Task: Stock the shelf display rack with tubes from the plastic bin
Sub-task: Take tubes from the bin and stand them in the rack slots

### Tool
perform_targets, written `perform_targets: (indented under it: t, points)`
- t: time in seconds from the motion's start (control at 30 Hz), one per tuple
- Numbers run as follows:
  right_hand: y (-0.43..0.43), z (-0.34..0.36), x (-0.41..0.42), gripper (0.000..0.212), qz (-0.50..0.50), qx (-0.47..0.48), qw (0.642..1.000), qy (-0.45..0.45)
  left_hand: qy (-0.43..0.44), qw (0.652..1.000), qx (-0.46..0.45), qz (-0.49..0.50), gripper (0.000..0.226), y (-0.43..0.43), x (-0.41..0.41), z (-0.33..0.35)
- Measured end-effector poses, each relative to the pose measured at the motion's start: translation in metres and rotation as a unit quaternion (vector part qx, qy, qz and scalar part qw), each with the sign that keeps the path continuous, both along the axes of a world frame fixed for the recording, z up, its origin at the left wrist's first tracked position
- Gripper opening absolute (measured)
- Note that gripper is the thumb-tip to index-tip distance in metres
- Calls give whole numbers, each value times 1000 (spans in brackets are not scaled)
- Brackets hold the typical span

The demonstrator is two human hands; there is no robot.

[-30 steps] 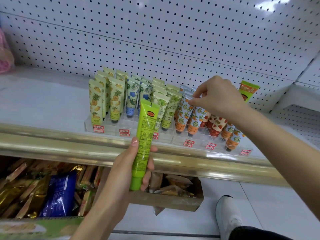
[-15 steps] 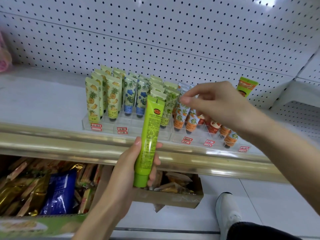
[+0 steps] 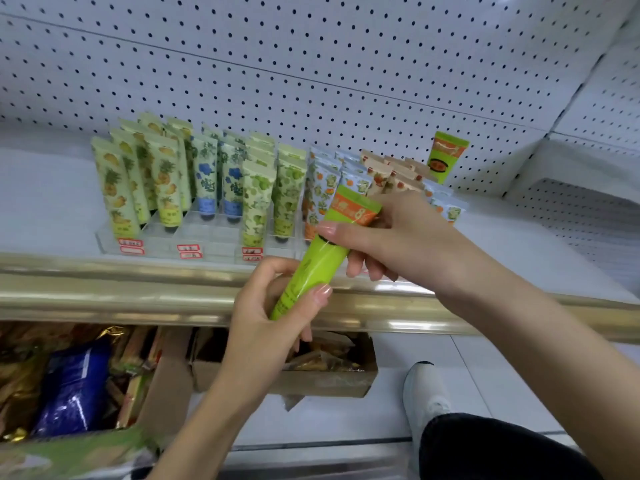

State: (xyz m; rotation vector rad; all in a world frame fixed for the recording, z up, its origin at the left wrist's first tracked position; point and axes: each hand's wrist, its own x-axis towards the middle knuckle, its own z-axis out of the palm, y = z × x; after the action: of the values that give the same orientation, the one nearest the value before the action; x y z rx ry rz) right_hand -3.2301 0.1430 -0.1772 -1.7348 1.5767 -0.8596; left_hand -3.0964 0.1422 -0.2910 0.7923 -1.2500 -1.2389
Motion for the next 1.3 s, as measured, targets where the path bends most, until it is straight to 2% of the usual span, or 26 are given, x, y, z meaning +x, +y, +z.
perform_targets:
  t: [0.1,0.2,0.3,0.37,0.43,0.5,0.6,0.7,0.97,1.3]
  points:
    - [7,4,-15,25,-11,-8,1000,22,-11,999,-40,4,27,0,-13,-2]
    - [18,15,-35,21,-21,-25,999,7,-21,997,-81,2,15,0,-26,2]
    - [30,36,-65,20,-59,-81,994,-38,-105,976,-185,51,17,-4,-33,6]
    - [36,50,-89,23,-98,-133,984,-73,-195,947,-238,91,22,-9,-36,6]
    - [39,60,-111,28,-141,-182,969,-88,-310,895,-295,128,33,-14,-39,1]
    - [39,65,-129,28,-188,-218,956,-63,-398,841,-337,142,41,-18,-43,-7]
    - [30,63,-150,22,-245,-255,935,-12,-480,787,-355,155,49,-18,-49,-19]
    - [12,53,-164,18,-273,-265,924,27,-527,757,-347,169,54,-18,-51,-24]
    - [-34,26,-170,17,-275,-206,938,52,-558,741,-319,193,56,-24,-45,-25]
    - [-47,14,-162,19,-250,-199,945,63,-564,732,-325,202,59,-28,-45,-29]
